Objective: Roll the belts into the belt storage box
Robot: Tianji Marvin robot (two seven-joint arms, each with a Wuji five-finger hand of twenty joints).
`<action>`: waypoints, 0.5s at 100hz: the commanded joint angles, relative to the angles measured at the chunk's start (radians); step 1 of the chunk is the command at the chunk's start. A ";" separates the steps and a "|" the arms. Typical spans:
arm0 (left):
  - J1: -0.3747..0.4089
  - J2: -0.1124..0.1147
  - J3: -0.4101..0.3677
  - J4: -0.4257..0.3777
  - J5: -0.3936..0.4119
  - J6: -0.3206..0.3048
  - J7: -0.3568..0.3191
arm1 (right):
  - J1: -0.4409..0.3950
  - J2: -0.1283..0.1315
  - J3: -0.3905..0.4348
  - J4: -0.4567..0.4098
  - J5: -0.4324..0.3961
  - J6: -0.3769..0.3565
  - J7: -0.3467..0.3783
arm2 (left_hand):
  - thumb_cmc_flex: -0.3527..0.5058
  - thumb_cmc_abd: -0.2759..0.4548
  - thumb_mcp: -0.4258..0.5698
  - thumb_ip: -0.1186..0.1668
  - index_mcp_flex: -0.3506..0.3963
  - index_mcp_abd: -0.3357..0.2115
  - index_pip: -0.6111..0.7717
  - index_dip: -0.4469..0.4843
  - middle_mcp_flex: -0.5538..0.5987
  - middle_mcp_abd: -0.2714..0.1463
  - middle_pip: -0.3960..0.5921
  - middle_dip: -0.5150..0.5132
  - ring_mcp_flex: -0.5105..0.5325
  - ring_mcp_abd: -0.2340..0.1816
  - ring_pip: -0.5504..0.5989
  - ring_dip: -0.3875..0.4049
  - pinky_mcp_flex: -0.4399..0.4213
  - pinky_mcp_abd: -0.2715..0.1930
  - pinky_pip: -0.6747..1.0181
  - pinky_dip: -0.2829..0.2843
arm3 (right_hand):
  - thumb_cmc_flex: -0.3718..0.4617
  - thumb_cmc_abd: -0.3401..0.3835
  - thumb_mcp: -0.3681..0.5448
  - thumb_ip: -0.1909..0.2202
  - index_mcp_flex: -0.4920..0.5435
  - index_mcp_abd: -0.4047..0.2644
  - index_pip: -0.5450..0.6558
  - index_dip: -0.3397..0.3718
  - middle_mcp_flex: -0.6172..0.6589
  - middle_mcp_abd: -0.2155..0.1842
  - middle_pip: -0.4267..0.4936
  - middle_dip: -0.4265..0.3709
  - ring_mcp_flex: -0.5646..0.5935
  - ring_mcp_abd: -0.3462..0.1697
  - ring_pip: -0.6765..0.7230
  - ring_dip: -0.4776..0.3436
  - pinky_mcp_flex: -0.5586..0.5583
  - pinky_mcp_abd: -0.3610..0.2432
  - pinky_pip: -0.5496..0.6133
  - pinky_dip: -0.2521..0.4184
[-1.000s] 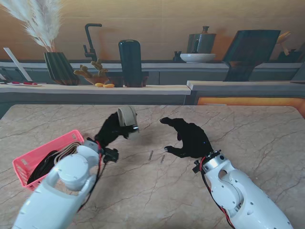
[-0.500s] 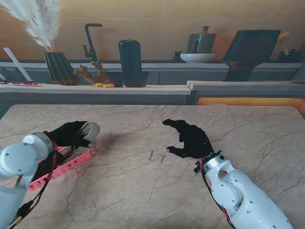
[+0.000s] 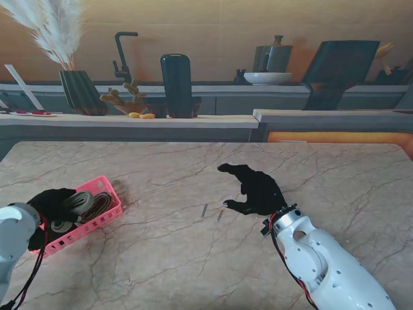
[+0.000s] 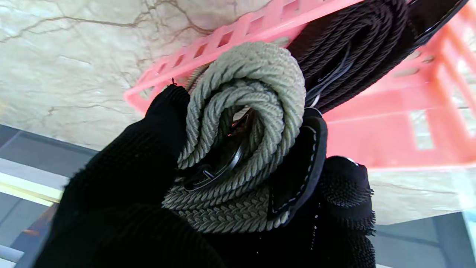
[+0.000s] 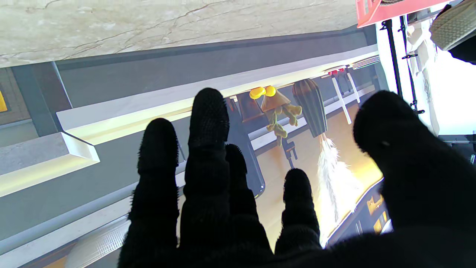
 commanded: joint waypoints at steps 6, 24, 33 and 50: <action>0.023 -0.012 -0.009 0.004 -0.018 0.037 0.026 | 0.003 -0.002 -0.007 0.003 0.005 0.003 0.008 | 0.122 0.162 0.215 0.078 0.096 -0.062 0.043 0.026 0.075 0.019 0.087 0.032 0.078 -0.053 0.194 0.089 0.062 -0.048 0.167 0.041 | -0.028 0.039 0.029 0.045 -0.021 -0.017 -0.004 -0.004 0.005 0.012 -0.017 0.002 -0.013 0.006 0.006 -0.002 -0.015 -0.004 -0.002 0.024; 0.017 -0.021 0.003 0.028 0.034 0.070 0.085 | 0.010 -0.001 -0.013 0.009 0.012 0.007 0.022 | 0.144 0.182 0.175 0.080 0.070 -0.064 0.053 0.036 0.047 0.014 0.090 0.041 0.022 -0.040 0.138 0.067 -0.015 -0.036 0.101 0.014 | -0.028 0.038 0.031 0.044 -0.020 -0.021 0.008 -0.005 0.010 0.011 -0.017 0.002 -0.012 0.009 0.006 -0.002 -0.015 -0.001 -0.001 0.025; 0.005 -0.022 0.018 0.041 0.084 0.101 0.093 | 0.012 -0.001 -0.014 0.011 0.016 0.009 0.029 | 0.147 0.182 0.175 0.079 0.070 -0.065 0.057 0.034 0.046 0.010 0.087 0.039 -0.019 -0.018 0.052 0.018 -0.077 -0.008 -0.007 -0.022 | -0.028 0.038 0.033 0.044 -0.018 -0.025 0.019 -0.004 0.011 0.014 -0.018 0.002 -0.012 0.009 0.005 -0.002 -0.016 0.001 -0.001 0.025; -0.030 -0.020 0.058 0.080 0.146 0.175 0.084 | 0.019 -0.001 -0.018 0.016 0.024 0.013 0.038 | 0.151 0.186 0.170 0.076 0.062 -0.058 0.058 0.033 0.037 0.009 0.078 0.034 -0.048 -0.010 0.005 -0.019 -0.110 0.004 -0.063 -0.052 | -0.029 0.041 0.036 0.043 -0.019 -0.028 0.032 -0.007 0.013 0.013 -0.020 0.001 -0.013 0.013 0.005 -0.002 -0.017 0.002 0.000 0.025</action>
